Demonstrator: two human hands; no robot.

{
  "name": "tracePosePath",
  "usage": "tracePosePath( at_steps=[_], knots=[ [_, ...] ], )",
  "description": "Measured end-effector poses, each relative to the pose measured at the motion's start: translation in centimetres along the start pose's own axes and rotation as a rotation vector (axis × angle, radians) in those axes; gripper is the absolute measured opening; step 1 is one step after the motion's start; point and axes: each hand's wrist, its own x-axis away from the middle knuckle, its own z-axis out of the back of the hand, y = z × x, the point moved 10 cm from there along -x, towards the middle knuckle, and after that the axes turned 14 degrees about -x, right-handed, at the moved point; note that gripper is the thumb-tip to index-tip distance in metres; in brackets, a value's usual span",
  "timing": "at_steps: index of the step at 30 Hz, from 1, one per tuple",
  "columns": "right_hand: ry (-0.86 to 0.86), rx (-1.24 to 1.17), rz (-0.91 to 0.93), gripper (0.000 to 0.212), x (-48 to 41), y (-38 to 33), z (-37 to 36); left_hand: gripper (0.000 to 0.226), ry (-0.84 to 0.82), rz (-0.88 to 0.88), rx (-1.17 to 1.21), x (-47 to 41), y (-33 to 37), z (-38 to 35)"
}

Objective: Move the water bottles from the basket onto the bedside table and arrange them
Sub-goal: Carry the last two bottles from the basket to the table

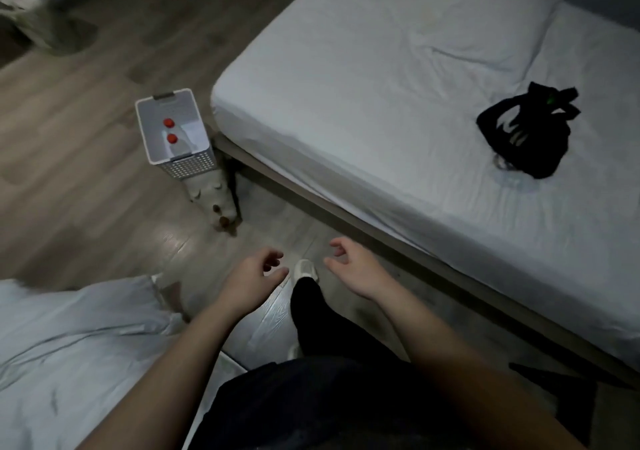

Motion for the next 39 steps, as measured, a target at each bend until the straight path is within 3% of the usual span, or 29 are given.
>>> tracePosePath(
  at_steps=[13,21,29,39],
  knots=[
    [-0.198,0.102,0.087,0.048,-17.6,-12.9,-2.5,0.031,0.050,0.118,-0.010,-14.3,-4.8,9.5],
    [-0.318,0.194,0.079,0.049,-24.8,-18.3,-4.2,0.026,0.078,0.277,0.117,-18.6,-9.9,13.0],
    [-0.323,0.194,0.063,0.046,-32.3,-23.2,-8.8,0.015,0.135,0.344,0.151,-25.8,-17.5,20.2],
    [-0.249,0.118,-0.133,0.042,-43.8,-29.6,-20.9,0.022,-0.023,0.225,-0.093,-39.7,-29.3,31.8]
  ],
)
